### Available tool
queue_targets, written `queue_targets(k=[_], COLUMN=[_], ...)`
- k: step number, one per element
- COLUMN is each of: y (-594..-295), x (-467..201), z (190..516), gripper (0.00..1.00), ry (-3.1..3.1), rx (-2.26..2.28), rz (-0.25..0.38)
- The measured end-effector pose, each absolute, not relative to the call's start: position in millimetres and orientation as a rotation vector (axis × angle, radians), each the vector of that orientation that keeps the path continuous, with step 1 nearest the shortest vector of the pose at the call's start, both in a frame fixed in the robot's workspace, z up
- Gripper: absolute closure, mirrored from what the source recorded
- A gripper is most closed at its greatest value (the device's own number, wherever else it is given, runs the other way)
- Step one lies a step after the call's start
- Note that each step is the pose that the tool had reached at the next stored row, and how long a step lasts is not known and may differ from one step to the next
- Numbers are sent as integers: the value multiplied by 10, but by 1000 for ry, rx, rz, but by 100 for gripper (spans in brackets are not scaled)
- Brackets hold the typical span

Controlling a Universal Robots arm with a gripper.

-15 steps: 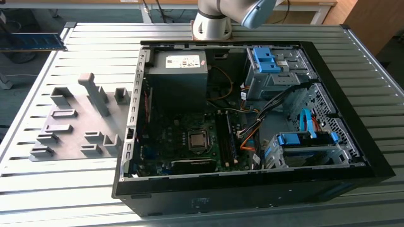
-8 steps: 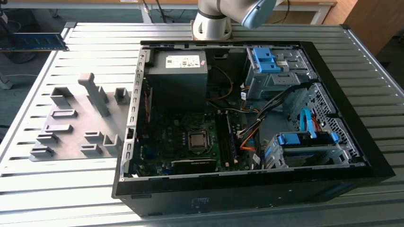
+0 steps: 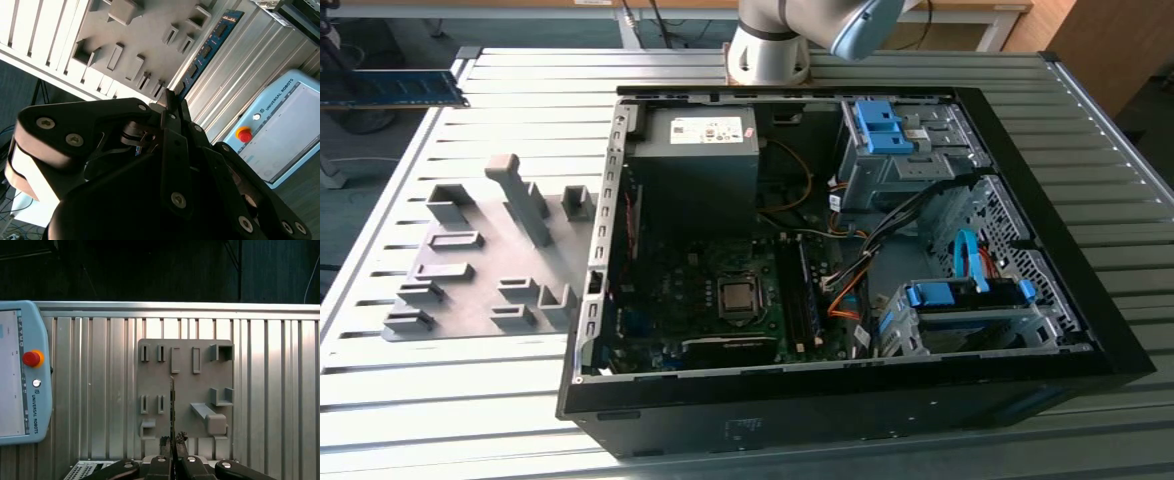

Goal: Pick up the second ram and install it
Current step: 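Pick up the second ram and move it above second insertion slot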

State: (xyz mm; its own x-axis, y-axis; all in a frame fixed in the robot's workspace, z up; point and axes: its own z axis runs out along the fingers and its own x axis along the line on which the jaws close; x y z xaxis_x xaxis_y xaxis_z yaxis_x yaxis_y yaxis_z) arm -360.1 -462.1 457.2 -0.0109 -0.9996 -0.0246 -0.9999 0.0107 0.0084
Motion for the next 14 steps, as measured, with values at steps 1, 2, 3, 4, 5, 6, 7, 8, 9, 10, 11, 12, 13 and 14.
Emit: queue_targets(k=[1,2,3,4,5,6,7,8,9,10,11,12,13,14], y=[-4621,-4621,-4621,-4621,-4621,-4621,-4621,-4621,-4621,-4621,-4621,-4621,-4621,-4621], x=[-3597,-3594,-3591,-3588,-3584,-3581,-3578,-3575,-3572,-3569,-3566,-3563,-3559,-3555], z=[4571,4571,4570,4571,4571,4571,4571,4571,4571,4571,4571,4571,4571,4571], gripper=[86,86,86,86,86,86,86,86,86,86,86,86,86,86], ry=[2225,2225,2225,2225,2225,2225,2225,2225,2225,2225,2225,2225,2225,2225], rx=[-2201,-2201,-2201,-2201,-2201,-2201,-2201,-2201,-2201,-2201,-2201,-2201,-2201,-2201], rz=[36,36,36,36,37,36,36,36,36,37,36,36,36,36])
